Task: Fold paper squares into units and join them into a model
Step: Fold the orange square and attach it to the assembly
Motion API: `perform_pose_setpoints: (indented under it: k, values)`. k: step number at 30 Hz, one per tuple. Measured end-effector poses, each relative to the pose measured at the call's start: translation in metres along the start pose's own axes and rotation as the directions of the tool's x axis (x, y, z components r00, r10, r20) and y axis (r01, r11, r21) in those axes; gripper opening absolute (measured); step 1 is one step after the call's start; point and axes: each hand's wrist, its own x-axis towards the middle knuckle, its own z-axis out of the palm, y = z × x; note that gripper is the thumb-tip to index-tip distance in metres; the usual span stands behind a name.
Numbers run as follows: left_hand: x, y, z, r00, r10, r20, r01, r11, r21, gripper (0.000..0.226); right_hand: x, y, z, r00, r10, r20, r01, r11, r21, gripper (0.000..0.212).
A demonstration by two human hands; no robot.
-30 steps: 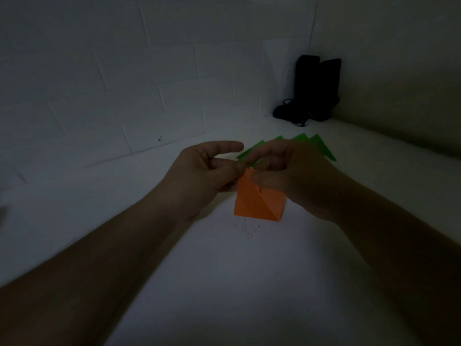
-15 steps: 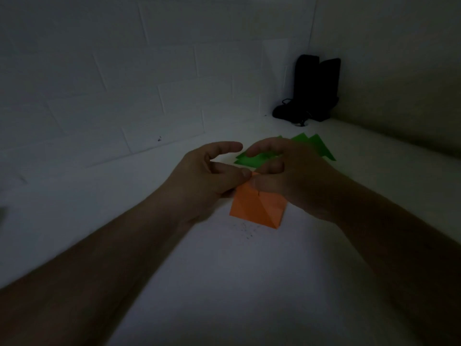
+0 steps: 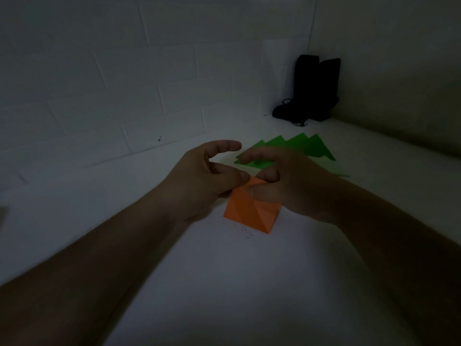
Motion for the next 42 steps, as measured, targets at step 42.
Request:
perform_pose_setpoints:
  k: [42]
  values:
    - [-0.0025,0.0029,-0.0025,0.989,0.093,0.113,-0.102,0.992,0.071,0.071,0.0058,0.0072,-0.0042,0.999,0.048,0.017,-0.05,0.987,0.153,0.053]
